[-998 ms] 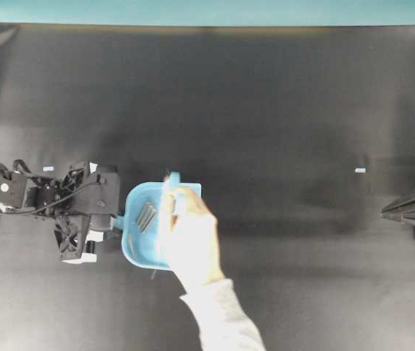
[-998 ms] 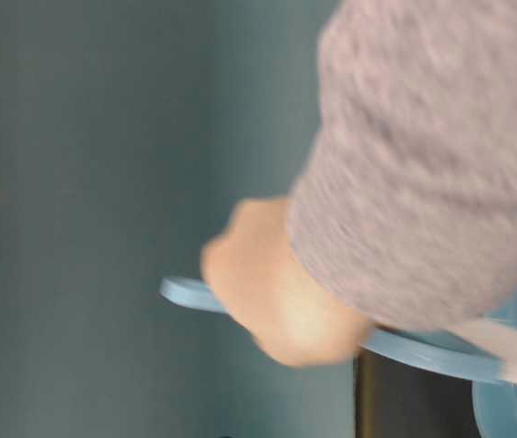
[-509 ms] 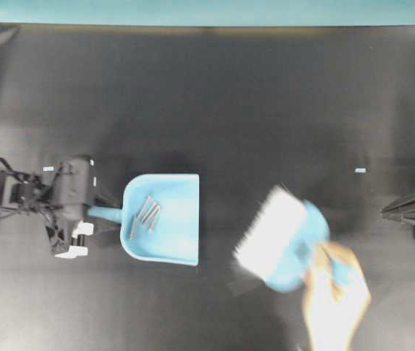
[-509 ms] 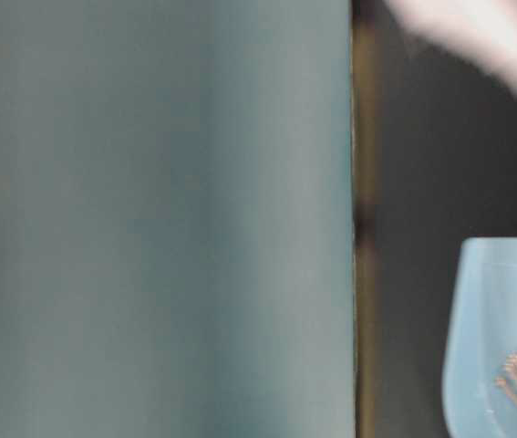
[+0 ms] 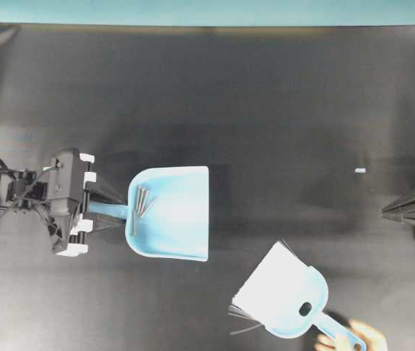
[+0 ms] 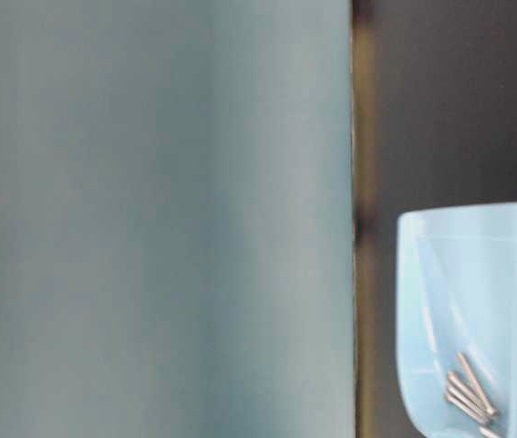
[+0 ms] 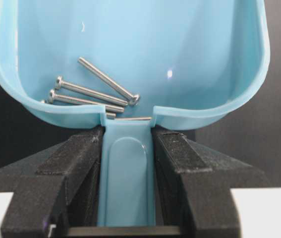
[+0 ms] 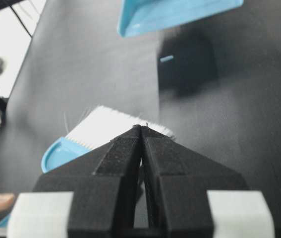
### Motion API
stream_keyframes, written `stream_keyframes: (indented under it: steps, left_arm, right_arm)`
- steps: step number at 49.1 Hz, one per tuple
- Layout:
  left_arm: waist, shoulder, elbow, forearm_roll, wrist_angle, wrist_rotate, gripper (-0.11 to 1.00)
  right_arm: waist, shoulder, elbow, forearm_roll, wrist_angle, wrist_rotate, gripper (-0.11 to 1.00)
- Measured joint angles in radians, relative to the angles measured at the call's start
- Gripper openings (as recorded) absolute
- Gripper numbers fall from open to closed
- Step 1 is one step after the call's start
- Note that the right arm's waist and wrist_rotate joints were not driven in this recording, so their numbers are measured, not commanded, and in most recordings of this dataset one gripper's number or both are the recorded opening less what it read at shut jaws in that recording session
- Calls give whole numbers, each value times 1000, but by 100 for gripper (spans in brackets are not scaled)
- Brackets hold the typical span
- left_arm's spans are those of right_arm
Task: Hold the dustpan with the left arm, while a human hand uses a hand brush to gather screws into the dustpan.
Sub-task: 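Keep holding the dustpan with screws in it using the left gripper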
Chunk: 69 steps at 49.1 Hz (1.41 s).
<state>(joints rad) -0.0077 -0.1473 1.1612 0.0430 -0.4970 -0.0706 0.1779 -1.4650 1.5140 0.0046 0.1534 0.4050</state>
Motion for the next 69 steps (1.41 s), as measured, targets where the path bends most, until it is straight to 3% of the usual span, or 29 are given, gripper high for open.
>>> stream_keyframes:
  steps: [17, 69]
  left_arm:
    - [11, -11, 5, -2, -78, -3, 31]
    - [-20, -11, 11, -2, -48, 3, 31]
  right_arm:
    - [0, 0, 0, 0, 0, 0, 0]
    - [0, 0, 0, 0, 0, 0, 0]
